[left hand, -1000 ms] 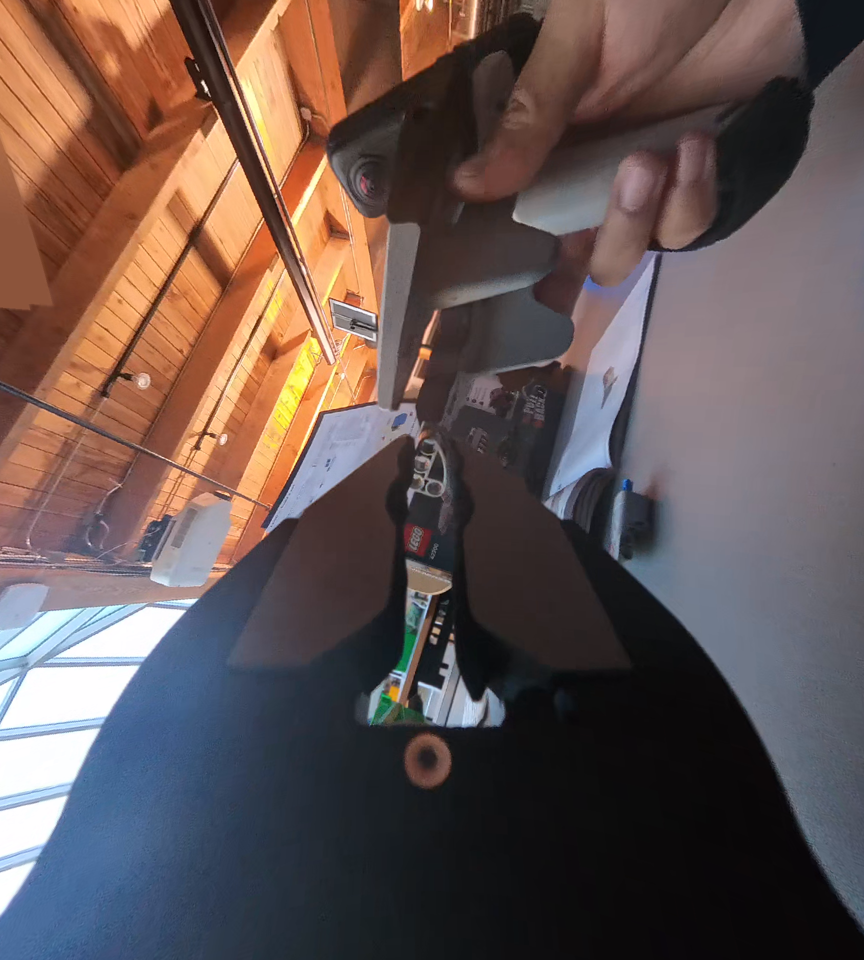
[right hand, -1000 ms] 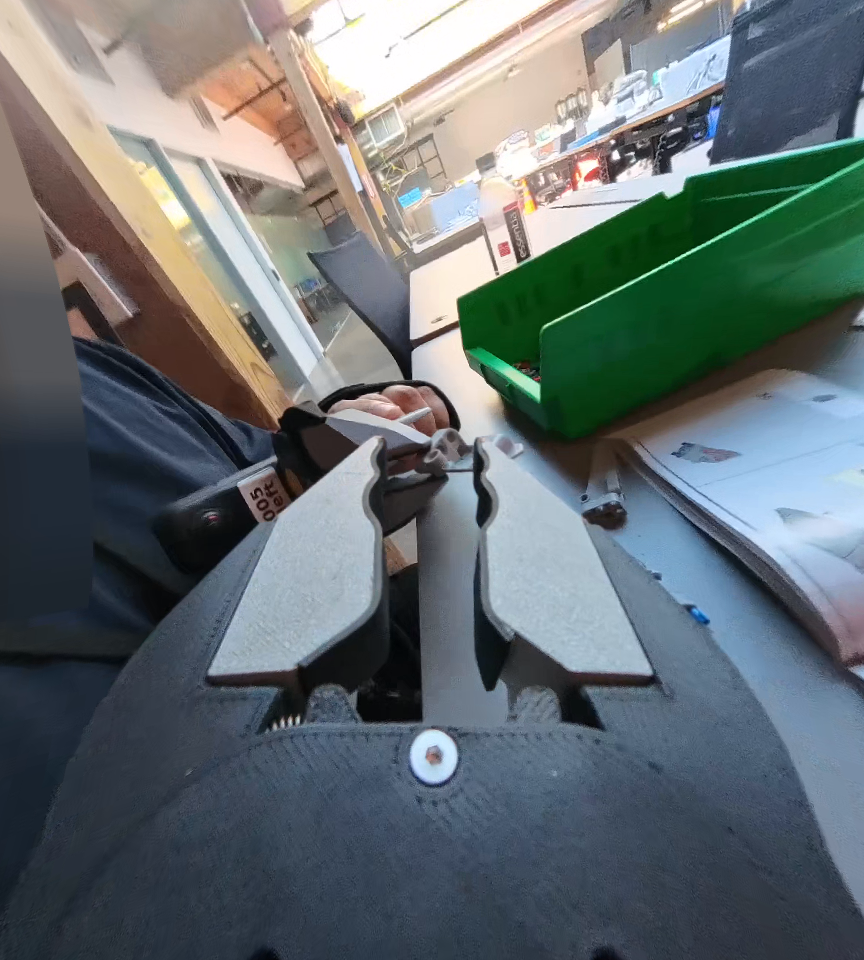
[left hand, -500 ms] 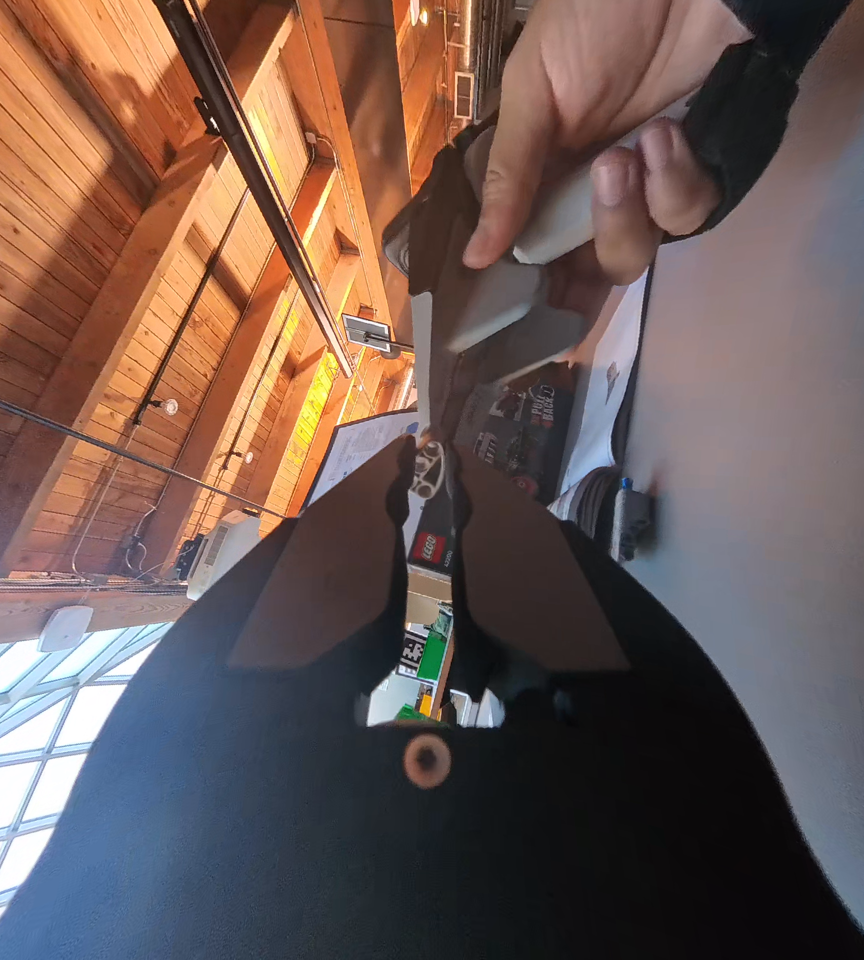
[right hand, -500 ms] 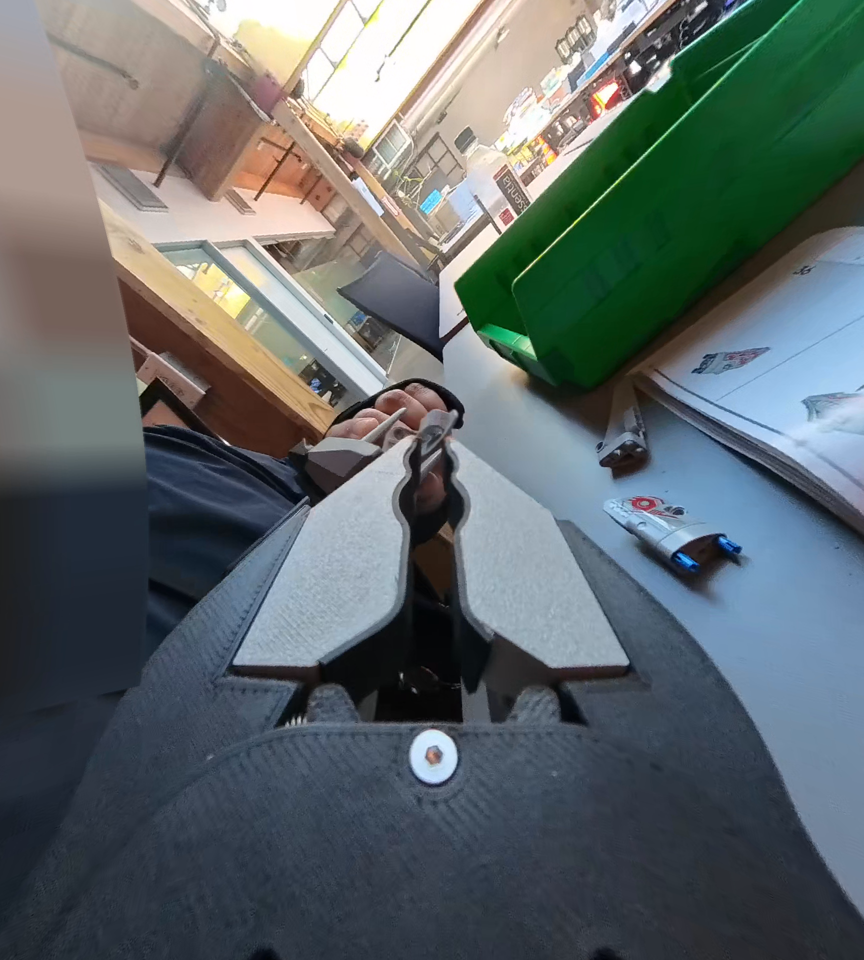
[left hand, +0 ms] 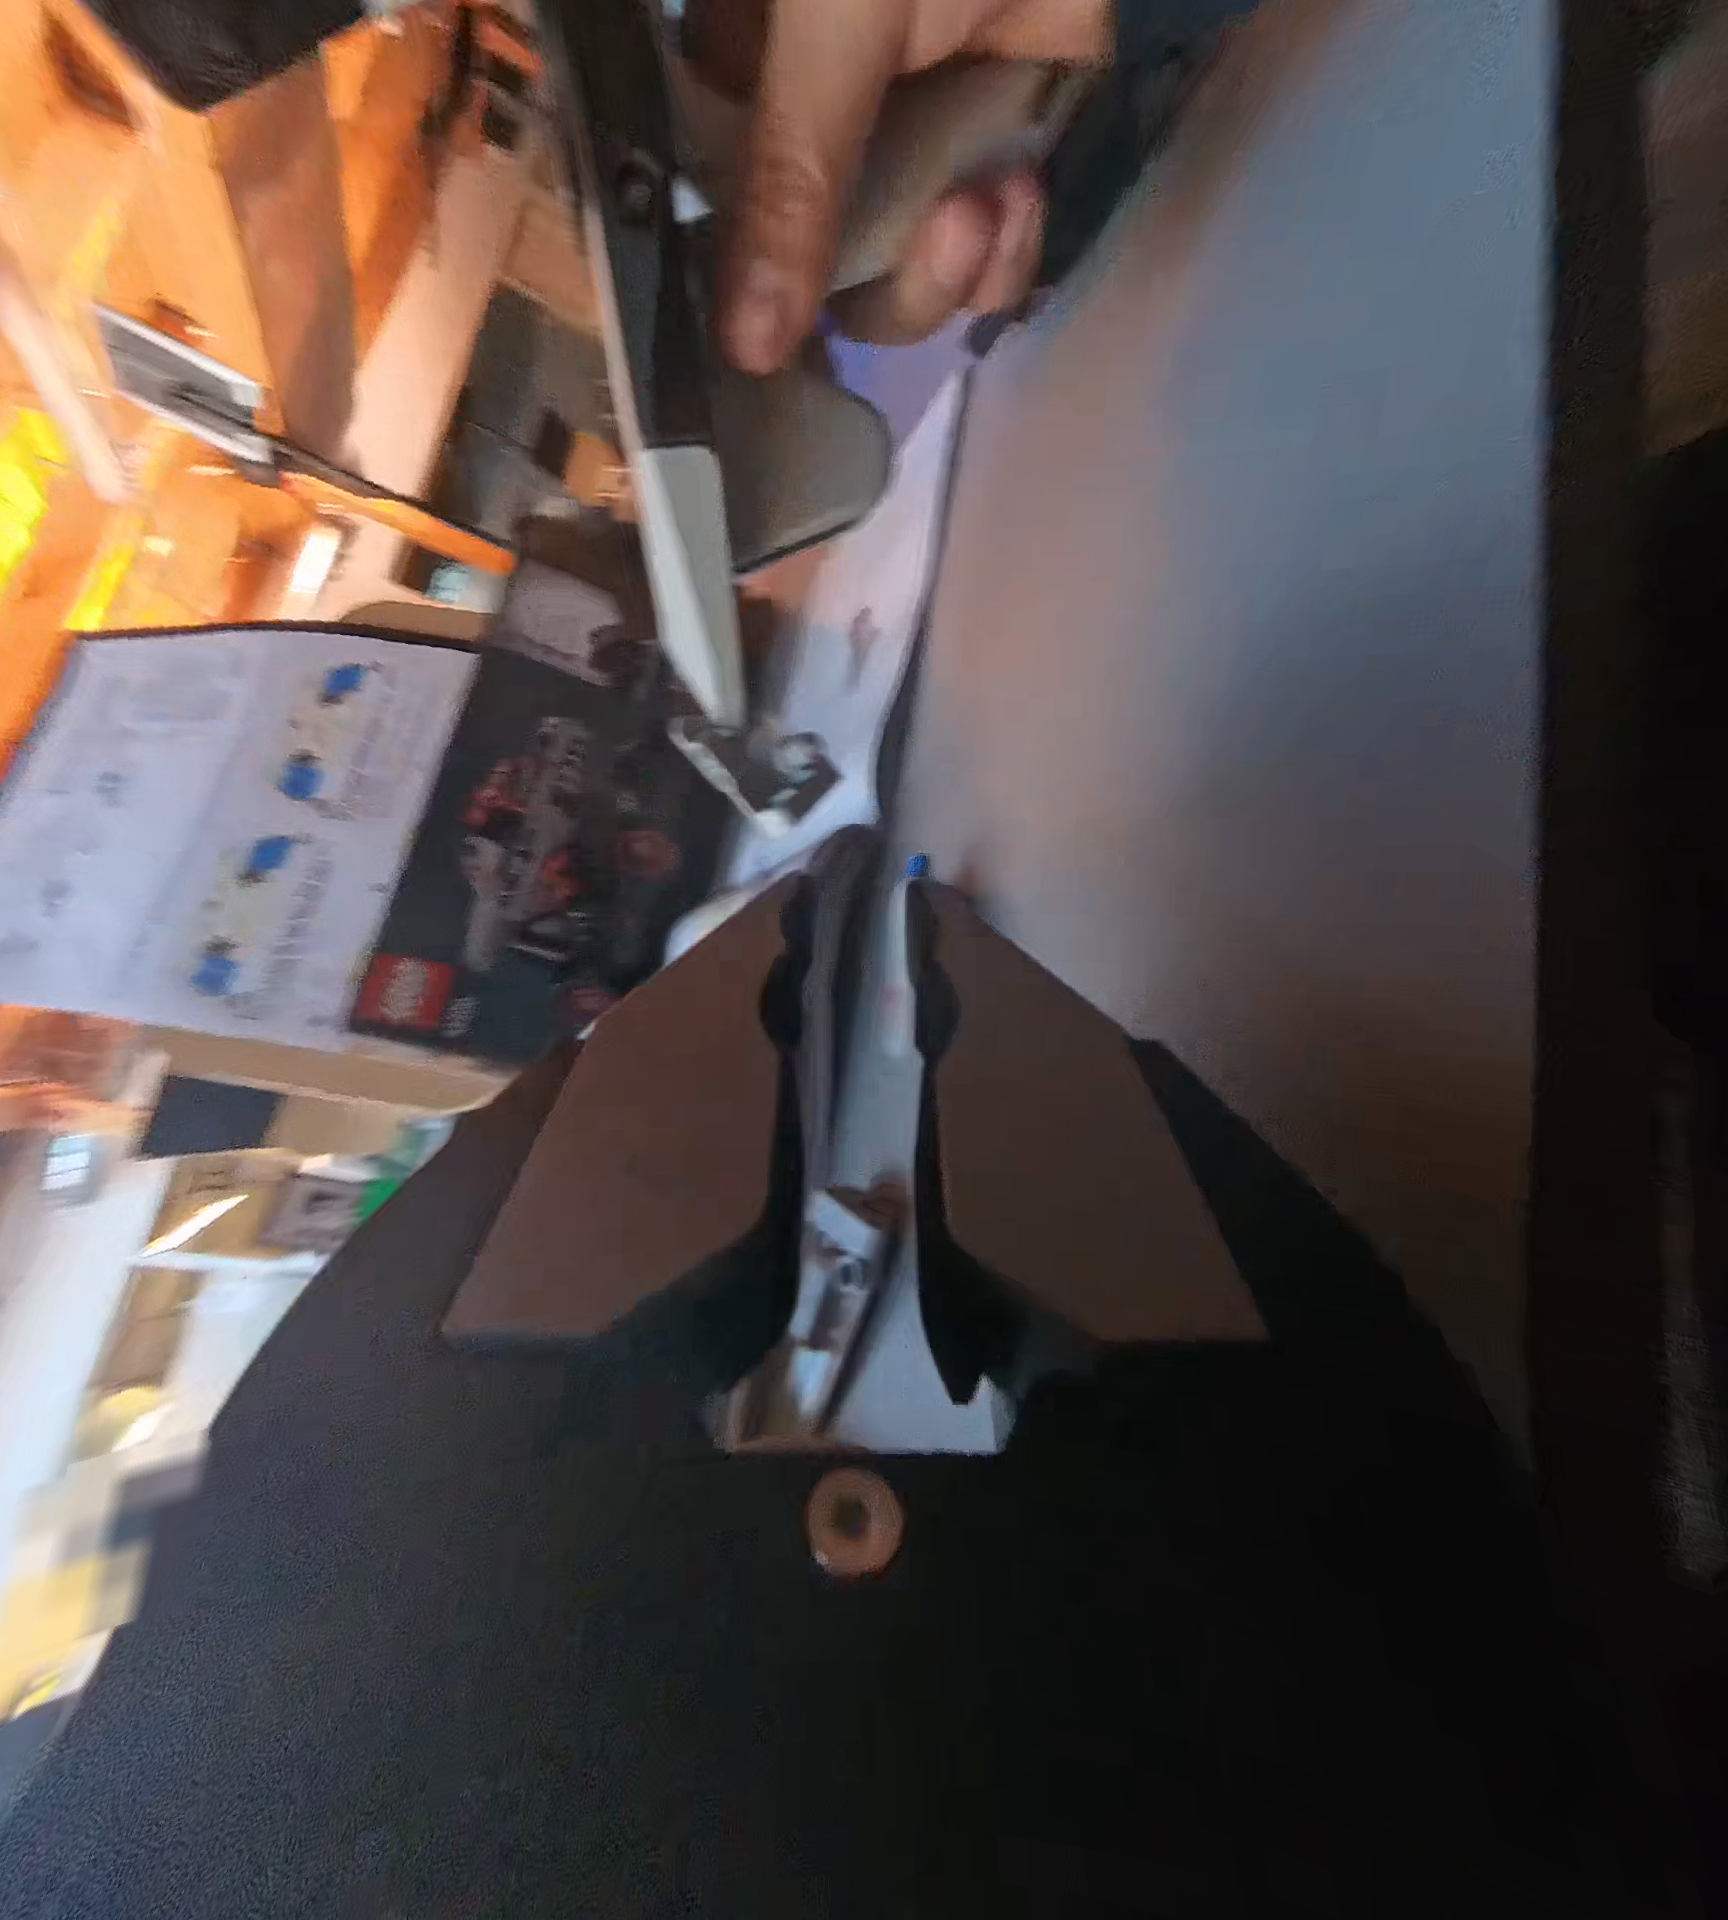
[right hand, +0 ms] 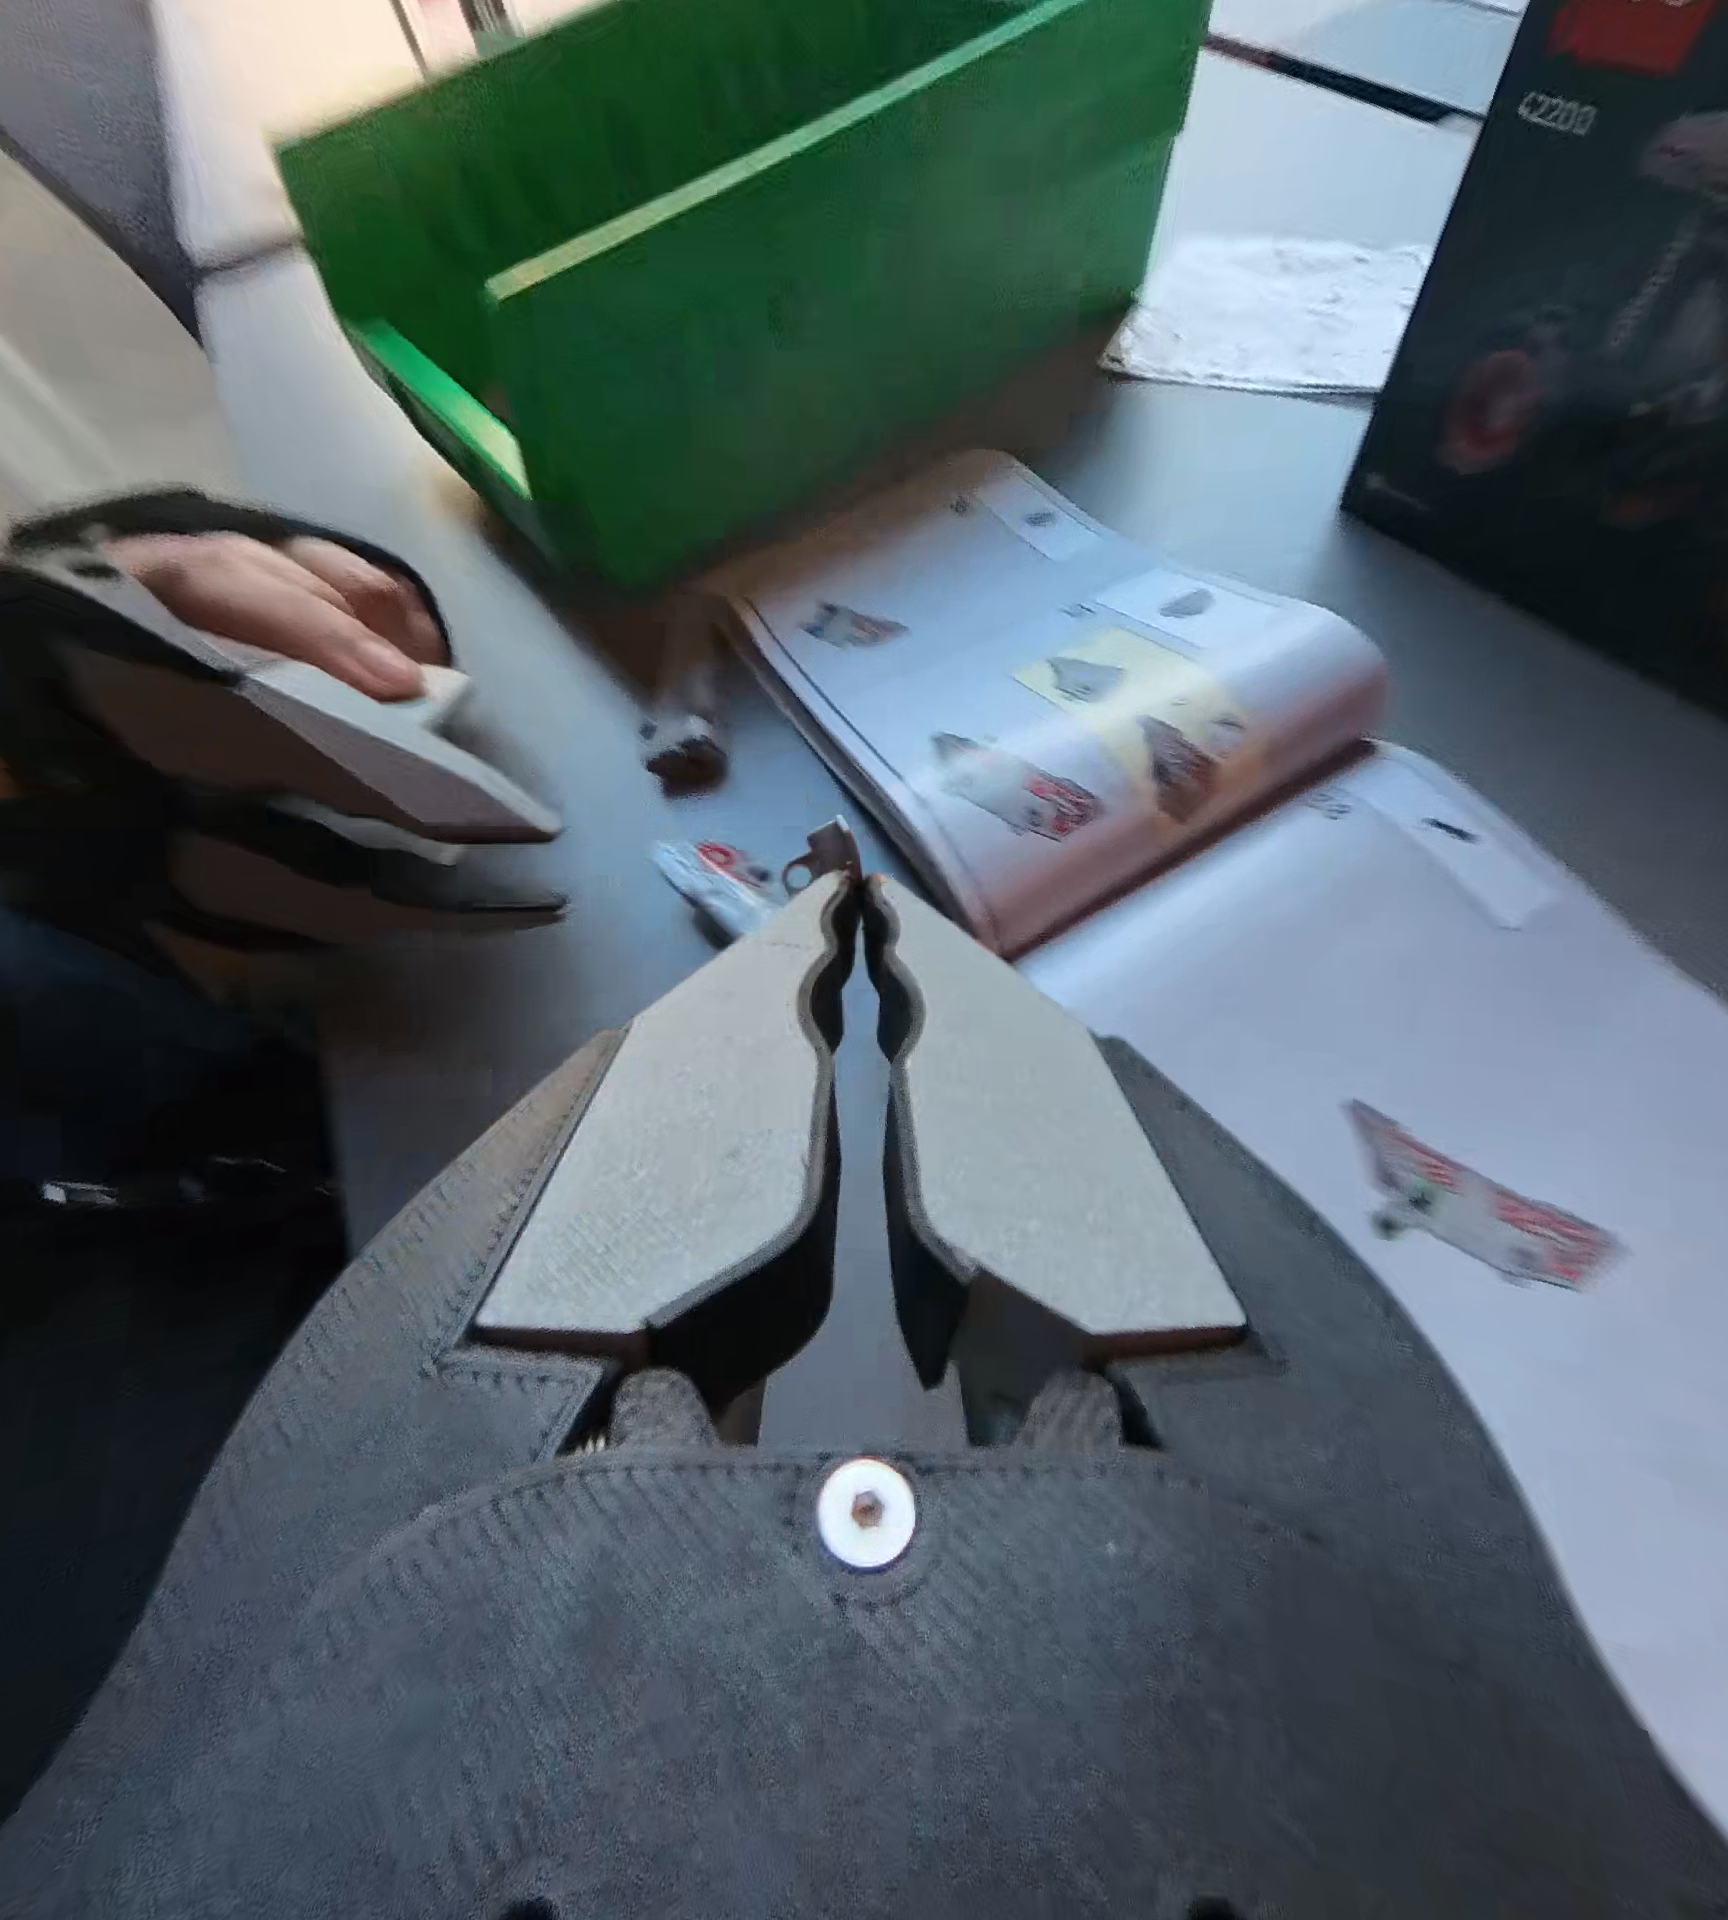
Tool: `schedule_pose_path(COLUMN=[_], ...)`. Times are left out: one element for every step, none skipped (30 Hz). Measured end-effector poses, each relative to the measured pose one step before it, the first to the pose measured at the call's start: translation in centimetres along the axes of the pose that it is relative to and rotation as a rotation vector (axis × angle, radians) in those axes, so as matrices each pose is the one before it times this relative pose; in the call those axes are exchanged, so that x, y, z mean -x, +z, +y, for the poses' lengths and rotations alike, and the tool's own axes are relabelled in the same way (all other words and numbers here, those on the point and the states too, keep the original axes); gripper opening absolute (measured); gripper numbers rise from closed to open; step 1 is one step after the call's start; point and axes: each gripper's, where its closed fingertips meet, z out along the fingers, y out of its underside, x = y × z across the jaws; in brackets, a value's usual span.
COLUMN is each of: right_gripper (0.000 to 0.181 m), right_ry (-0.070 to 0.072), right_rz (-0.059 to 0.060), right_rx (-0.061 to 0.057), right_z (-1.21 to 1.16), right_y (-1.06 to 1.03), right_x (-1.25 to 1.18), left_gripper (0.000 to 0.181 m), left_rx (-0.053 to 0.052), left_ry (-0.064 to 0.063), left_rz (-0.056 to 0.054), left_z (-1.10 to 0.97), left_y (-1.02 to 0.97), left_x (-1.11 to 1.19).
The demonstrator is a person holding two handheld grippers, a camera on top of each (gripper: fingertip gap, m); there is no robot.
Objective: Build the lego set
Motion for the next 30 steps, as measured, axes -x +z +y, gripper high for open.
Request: schedule_pose_path(right_gripper=[0.000, 0.000, 0.000, 0.000, 0.000, 0.000, 0.000, 0.000, 0.000, 0.000, 0.000, 0.000, 0.000, 0.000, 0.000, 0.000, 0.000, 0.000, 0.000, 0.000, 0.000, 0.000, 0.000, 0.000, 0.000, 0.000, 0.000, 0.000, 0.000, 0.000], right_ry=[-0.0443, -0.0407, -0.0365, -0.0339, -0.0264, -0.0182, -0.0174, -0.0168, -0.0136, -0.0134, -0.0173, -0.0182, -0.0130, -0.0090, -0.0040, 0.0014, 0.0032, 0.0019, 0.0014, 0.0012, -0.0014, -0.0032, -0.0018, -0.0007, -0.0006, -0.0008, -0.0008, -0.0007, -0.0013, -0.0025], right_rz=[0.0142, 0.0053, -0.0068, -0.0180, -0.0122, 0.0023, -0.0011, -0.0141, -0.0113, 0.0039, 0.0121, 0.0130, 0.0063, -0.0044, -0.0081, -0.0035, 0.0017, -0.0066, -0.0139, -0.0036, 0.0042, 0.0035, 0.0054, 0.0060, 0.0035, 0.0034, 0.0039, 0.0014, -0.0011, -0.0017], right_rx=[0.0326, 0.0321, 0.0311, 0.0234, 0.0136, 0.0082, 0.0084, 0.0068, 0.0053, 0.0060, 0.0046, 0.0010, -0.0005, -0.0018, -0.0014, 0.0000, 0.0004, 0.0021, 0.0025, 0.0005, 0.0006, 0.0012, 0.0016, 0.0025, 0.0006, -0.0026, -0.0027, -0.0021, -0.0004, -0.0005], right_z=[0.145, 0.154, 0.183, 0.147, 0.059, 0.044, 0.066, 0.073, 0.073, 0.096, 0.120, 0.097, 0.086, 0.073, 0.099, 0.135, 0.147, 0.155, 0.121, 0.080, 0.065, 0.070, 0.082, 0.085, 0.034, -0.027, -0.038, -0.027, 0.002, -0.002], right_y=[0.171, 0.226, 0.282, 0.295, 0.278, 0.241, 0.211, 0.160, 0.088, 0.029, -0.028, -0.082, -0.100, -0.091, -0.043, 0.009, 0.038, 0.038, 0.049, 0.032, 0.014, 0.010, 0.020, 0.029, 0.010, -0.014, -0.015, -0.006, -0.009, -0.026], right_x=[-0.396, -0.281, -0.134, 0.023, -0.061, -0.237, -0.115, 0.165, 0.184, -0.003, -0.082, -0.061, 0.037, 0.163, 0.175, 0.055, -0.048, 0.094, 0.215, 0.076, -0.018, 0.002, -0.041, -0.073, -0.037, -0.026, -0.048, -0.017, 0.025, 0.041], left_gripper=[0.011, 0.010, 0.011, 0.012, 0.012, 0.013, 0.012, 0.011, 0.011, 0.011, 0.011, 0.010, 0.009, 0.009, 0.009, 0.010, 0.010, 0.010, 0.011, 0.011, 0.012, 0.012, 0.012, 0.012, 0.012, 0.012, 0.012, 0.012, 0.012, 0.012], left_rx=[0.0022, 0.0198, 0.0264, 0.0174, 0.0163, 0.0123, 0.0092, 0.0068, 0.0065, 0.0039, 0.0018, 0.0007, 0.0026, 0.0064, 0.0089, 0.0087, 0.0059, 0.0018, -0.0007, -0.0006, -0.0006, -0.0011, -0.0010, -0.0003, 0.0002, -0.0017, -0.0037, -0.0039, -0.0027, -0.0003], left_ry=[-0.0347, -0.0301, -0.0217, -0.0123, -0.0044, 0.0040, 0.0077, 0.0060, -0.0009, -0.0071, -0.0097, -0.0077, -0.0051, -0.0031, -0.0021, -0.0024, -0.0021, 0.0003, 0.0015, 0.0011, 0.0011, 0.0012, 0.0018, 0.0009, -0.0016, -0.0034, -0.0041, -0.0036, -0.0013, 0.0007], left_rz=[0.0704, 0.0487, 0.0175, 0.0108, -0.0051, -0.0097, -0.0042, -0.0004, -0.0024, 0.0006, 0.0012, 0.0021, -0.0007, -0.0037, -0.0009, -0.0009, -0.0018, 0.0000, -0.0036, -0.0041, -0.0028, -0.0025, -0.0002, 0.0000, -0.0001, 0.0003, -0.0004, -0.0005, 0.0003, -0.0015], left_z=[0.333, 0.515, 0.550, 0.410, 0.347, 0.239, 0.129, 0.083, 0.093, 0.074, 0.040, 0.029, 0.045, 0.088, 0.127, 0.109, 0.088, 0.028, -0.002, -0.008, 0.001, -0.007, -0.005, 0.000, 0.025, -0.013, -0.031, -0.044, -0.011, 0.010], left_y=[0.073, 0.110, 0.088, 0.085, 0.063, 0.053, 0.078, 0.065, 0.061, 0.040, 0.016, 0.013, 0.021, 0.060, 0.077, 0.075, 0.049, 0.023, -0.014, -0.015, -0.016, -0.012, -0.013, -0.022, -0.014, -0.016, -0.034, -0.054, -0.035, -0.031], left_x=[-0.833, -0.429, 0.028, 0.037, 0.157, 0.110, -0.009, -0.059, 0.030, 0.064, 0.081, 0.055, 0.053, 0.070, 0.033, 0.032, 0.037, -0.003, 0.031, 0.029, 0.016, 0.012, -0.015, -0.017, 0.012, 0.029, 0.038, 0.039, 0.004, 0.006])
